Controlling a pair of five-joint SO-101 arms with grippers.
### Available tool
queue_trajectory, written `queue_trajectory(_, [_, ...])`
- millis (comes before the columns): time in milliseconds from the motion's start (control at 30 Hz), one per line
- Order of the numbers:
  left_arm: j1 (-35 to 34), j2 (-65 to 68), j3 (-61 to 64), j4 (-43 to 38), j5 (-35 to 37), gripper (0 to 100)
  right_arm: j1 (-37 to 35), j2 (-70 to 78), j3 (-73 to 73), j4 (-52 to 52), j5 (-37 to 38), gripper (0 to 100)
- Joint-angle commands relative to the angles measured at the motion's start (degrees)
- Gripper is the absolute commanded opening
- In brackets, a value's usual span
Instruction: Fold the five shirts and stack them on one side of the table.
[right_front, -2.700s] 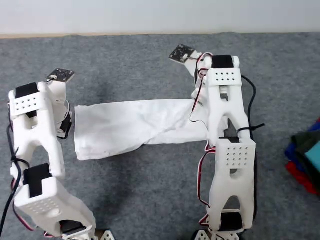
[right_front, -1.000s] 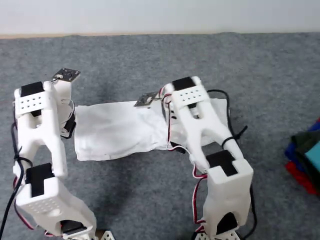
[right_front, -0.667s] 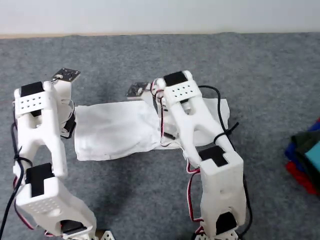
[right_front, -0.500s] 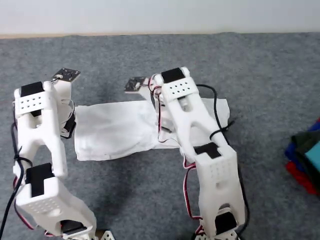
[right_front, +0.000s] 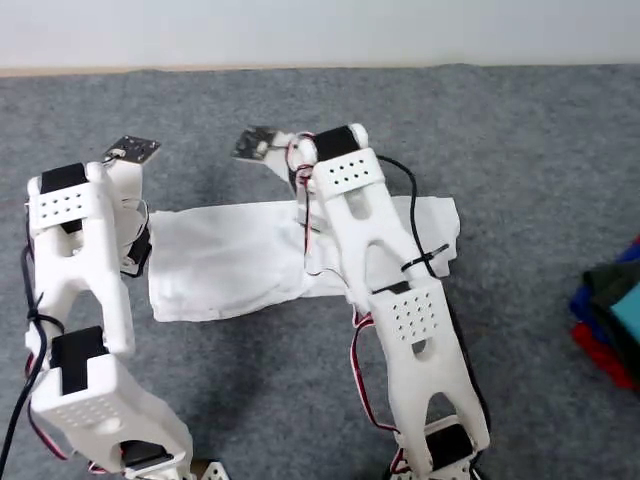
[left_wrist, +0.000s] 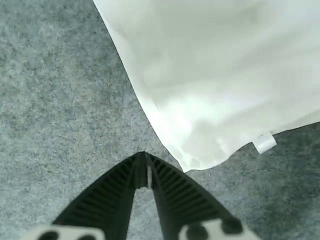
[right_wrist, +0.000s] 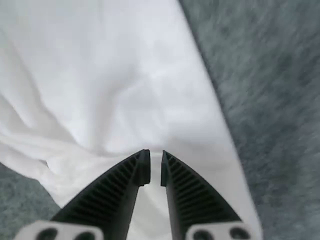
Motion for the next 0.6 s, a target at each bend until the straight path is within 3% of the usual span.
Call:
queue_trajectory(0, [0.0,-3.9,-0.2,-0.5,0.0,0,-0.7,-1.1,-12.5,5.1,-0.3,9.0])
queue_trajectory(200, [0.0,-3.9,-0.2,-0.4,0.0,0,5.0,-3.7,-15.1,6.8,-0.4,10.2])
queue_trajectory(567, [0.0,-3.9,-0.2,-0.5,0.0,0,16.2,-18.2,14.8,6.6,-0.4,6.4])
